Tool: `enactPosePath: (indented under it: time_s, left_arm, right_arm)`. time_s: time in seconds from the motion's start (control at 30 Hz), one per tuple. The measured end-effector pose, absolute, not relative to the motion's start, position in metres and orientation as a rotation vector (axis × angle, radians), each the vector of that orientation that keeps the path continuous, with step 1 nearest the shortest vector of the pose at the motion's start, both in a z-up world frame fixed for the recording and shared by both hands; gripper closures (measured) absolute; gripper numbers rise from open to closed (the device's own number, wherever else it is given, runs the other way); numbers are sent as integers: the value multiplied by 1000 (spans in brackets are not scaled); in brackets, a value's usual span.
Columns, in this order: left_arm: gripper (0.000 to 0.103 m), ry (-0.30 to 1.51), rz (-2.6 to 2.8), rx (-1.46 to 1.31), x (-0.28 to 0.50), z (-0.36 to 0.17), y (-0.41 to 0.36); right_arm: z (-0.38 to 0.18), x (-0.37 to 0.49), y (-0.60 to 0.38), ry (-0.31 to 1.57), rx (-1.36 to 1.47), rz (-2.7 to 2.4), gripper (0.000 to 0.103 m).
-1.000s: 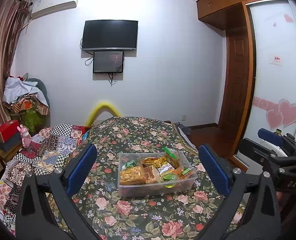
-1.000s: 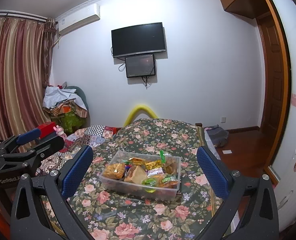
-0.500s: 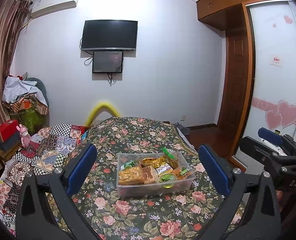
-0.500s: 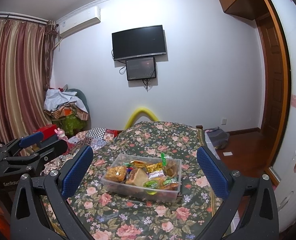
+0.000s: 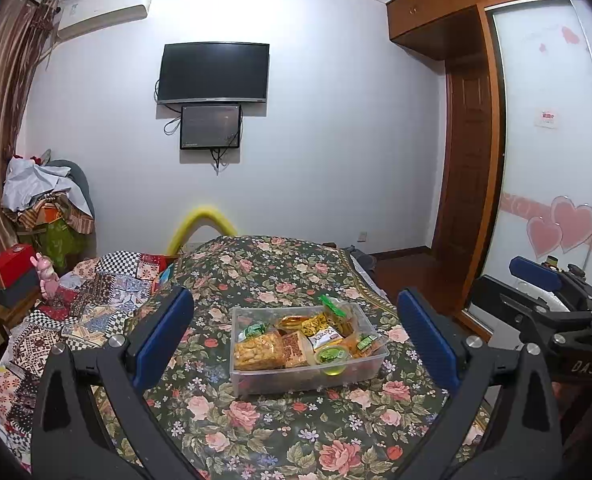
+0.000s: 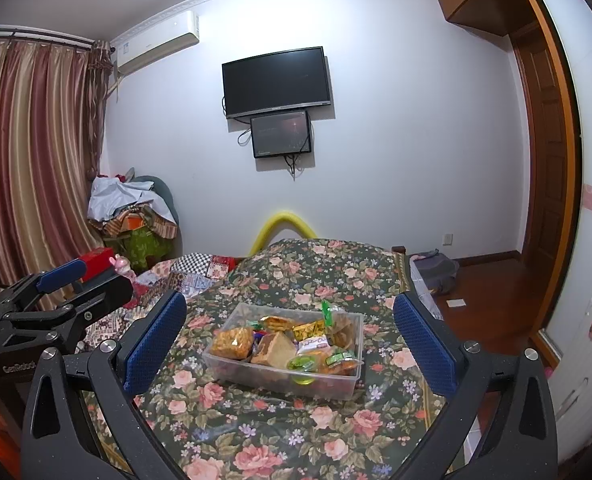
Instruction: Organize snacks
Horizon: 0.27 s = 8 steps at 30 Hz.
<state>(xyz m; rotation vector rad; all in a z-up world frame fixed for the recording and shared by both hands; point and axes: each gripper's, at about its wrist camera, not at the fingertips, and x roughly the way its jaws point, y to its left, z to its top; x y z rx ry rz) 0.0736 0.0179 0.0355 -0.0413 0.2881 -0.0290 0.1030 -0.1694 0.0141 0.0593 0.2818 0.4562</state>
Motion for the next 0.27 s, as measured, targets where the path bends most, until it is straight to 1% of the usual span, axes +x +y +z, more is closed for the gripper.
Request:
enactPosePath:
  time_s: [0.27]
  left_arm:
    - [0,303,-41,-41,75,33,18]
  right_arm:
    - [11,104,-169,290,59,453,0]
